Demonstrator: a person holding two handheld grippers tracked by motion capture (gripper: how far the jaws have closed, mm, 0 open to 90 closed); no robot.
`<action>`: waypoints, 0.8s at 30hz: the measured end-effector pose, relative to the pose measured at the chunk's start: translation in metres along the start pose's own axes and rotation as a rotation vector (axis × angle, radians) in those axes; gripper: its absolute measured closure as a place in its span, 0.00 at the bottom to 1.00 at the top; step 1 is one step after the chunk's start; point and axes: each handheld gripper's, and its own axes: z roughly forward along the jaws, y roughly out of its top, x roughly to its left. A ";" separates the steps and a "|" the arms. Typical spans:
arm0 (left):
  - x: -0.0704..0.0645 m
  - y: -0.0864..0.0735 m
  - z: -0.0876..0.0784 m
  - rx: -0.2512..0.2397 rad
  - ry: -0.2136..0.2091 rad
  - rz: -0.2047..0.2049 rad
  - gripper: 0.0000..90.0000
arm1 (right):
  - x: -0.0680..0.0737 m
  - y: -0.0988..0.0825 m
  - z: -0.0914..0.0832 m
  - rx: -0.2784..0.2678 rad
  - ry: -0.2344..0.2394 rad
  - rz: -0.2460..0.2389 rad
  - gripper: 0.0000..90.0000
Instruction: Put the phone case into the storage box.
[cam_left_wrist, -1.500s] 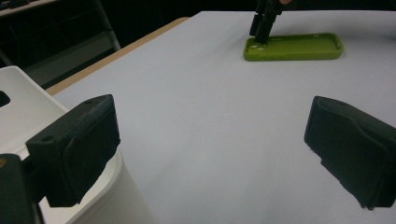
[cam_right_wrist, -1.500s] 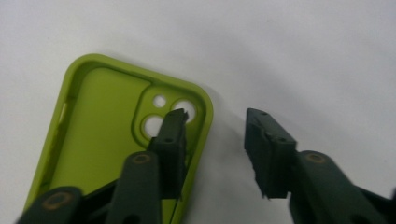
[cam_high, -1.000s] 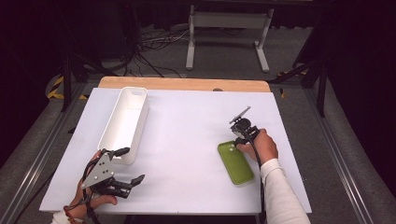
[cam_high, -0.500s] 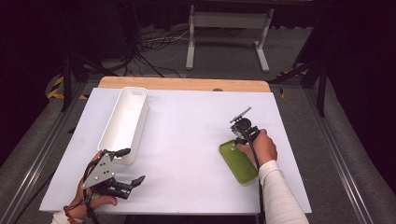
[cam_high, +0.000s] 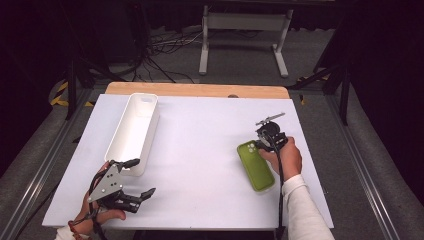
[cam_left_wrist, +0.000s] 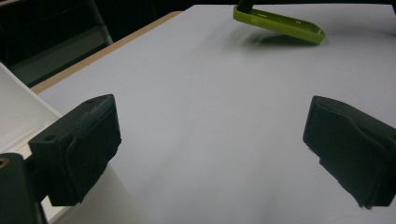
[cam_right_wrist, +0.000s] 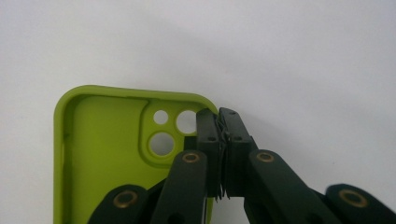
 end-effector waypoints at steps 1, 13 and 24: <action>0.000 0.000 0.000 -0.002 0.003 -0.003 0.05 | 0.001 0.000 -0.002 -0.020 0.001 0.001 0.98; 0.002 0.000 0.000 -0.004 0.023 -0.012 0.06 | 0.012 -0.002 -0.024 -0.234 0.015 0.011 0.98; 0.003 0.002 0.002 -0.011 0.058 -0.036 0.08 | 0.020 -0.006 -0.034 -0.375 0.009 0.010 0.98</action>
